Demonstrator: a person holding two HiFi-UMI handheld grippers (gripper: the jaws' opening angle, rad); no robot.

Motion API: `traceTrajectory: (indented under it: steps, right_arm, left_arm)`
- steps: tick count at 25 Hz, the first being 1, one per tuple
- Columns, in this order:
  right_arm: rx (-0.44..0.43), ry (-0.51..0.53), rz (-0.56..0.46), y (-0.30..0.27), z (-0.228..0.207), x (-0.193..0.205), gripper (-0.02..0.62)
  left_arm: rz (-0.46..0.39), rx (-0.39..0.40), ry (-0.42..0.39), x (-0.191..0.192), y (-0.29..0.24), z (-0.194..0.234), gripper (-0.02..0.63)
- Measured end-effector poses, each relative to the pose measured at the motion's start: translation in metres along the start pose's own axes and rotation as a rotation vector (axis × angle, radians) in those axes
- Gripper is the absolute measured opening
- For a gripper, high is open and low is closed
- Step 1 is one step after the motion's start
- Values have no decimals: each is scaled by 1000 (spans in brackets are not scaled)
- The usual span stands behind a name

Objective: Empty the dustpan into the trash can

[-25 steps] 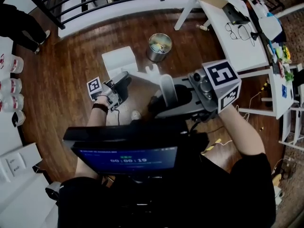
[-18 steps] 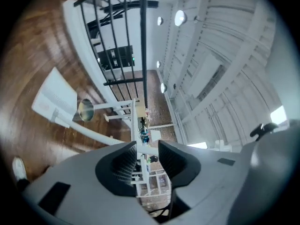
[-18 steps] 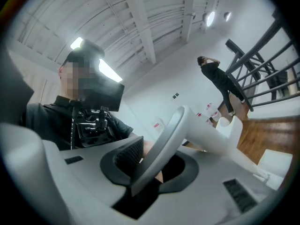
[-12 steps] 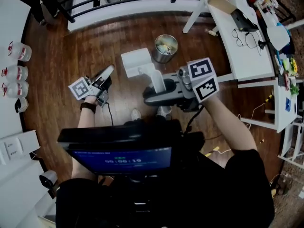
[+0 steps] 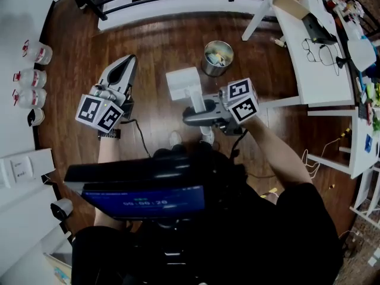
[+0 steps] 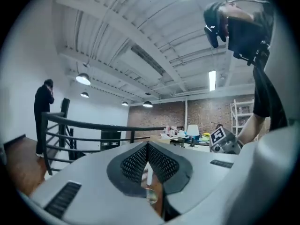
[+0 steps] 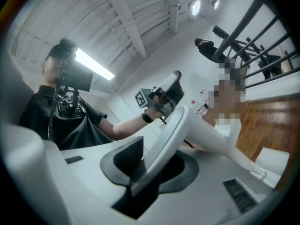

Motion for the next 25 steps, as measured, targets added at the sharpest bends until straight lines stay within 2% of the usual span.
traceTrajectory:
  steps: [3, 7, 15, 25]
  right_arm:
    - [2, -18, -12, -2, -17, 21, 101]
    - [10, -47, -55, -7, -41, 43, 101]
    - [33, -140, -32, -9, -89, 85, 100]
    - [32, -259, -70, -5, -113, 115, 91]
  left_arm:
    - [-13, -51, -106, -24, -8, -10, 0]
    - [1, -105, -175, -38, -11, -9, 0]
    - [-27, -199, -208, -40, -3, -11, 0]
    - [-87, -216, -199, -67, 11, -2, 0]
Point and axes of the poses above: the fingertips, and each gripper's own axes: y backward along the fingers, z to its left, x out of its underside, the point moved 7 cm from there along y, backward along the fingers, and after that the axes turned 9 degrees about y, right-handed, at the moved point
